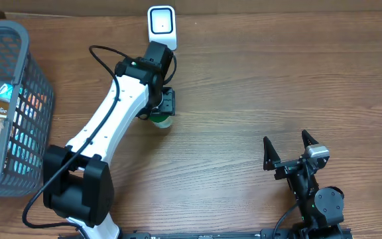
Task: Scan the item barcode
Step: 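Lift the jar out and carry it toward the white scanner, then lower the jar onto the table center and release it, then reach the left gripper into the basket and grasp the teal tissue pack, then carry the tissue pack past the scanner and set it beside the jar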
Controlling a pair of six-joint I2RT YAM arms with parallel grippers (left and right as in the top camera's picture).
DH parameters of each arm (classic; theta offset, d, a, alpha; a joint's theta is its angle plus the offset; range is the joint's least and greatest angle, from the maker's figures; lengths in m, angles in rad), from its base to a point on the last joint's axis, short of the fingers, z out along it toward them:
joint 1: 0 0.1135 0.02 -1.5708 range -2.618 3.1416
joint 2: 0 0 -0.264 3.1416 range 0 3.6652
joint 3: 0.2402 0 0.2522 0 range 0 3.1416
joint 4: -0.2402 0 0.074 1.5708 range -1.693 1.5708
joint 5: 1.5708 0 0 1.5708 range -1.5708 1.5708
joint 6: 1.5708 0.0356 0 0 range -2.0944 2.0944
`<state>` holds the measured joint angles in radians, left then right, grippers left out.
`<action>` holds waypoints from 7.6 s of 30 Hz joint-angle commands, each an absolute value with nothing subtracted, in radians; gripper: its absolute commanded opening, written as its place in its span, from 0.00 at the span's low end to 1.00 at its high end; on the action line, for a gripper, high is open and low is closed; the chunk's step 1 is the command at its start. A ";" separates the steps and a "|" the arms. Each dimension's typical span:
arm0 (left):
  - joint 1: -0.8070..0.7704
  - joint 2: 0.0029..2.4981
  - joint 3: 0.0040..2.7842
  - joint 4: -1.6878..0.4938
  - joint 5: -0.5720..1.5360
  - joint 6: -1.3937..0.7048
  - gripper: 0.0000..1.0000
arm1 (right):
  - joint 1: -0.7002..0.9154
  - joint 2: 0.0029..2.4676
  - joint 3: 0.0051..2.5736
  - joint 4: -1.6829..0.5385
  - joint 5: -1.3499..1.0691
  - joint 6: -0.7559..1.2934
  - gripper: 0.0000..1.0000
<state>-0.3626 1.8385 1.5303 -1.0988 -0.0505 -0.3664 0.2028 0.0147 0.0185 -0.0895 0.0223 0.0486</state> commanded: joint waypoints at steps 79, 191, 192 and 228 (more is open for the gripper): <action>-0.545 1.998 1.927 -1.132 -0.034 -0.310 0.91 | 0.202 0.003 0.008 -0.083 0.018 0.044 1.00; 0.310 1.971 2.791 -1.689 0.215 -0.210 0.42 | 0.202 0.003 0.008 -0.083 0.018 0.044 1.00; 0.270 1.971 2.791 -1.689 0.216 -0.210 0.42 | 0.202 0.003 0.008 -0.083 0.017 0.044 1.00; -0.313 1.975 1.489 -1.027 0.157 -0.469 0.61 | 0.202 0.003 0.008 -0.083 0.018 0.044 1.00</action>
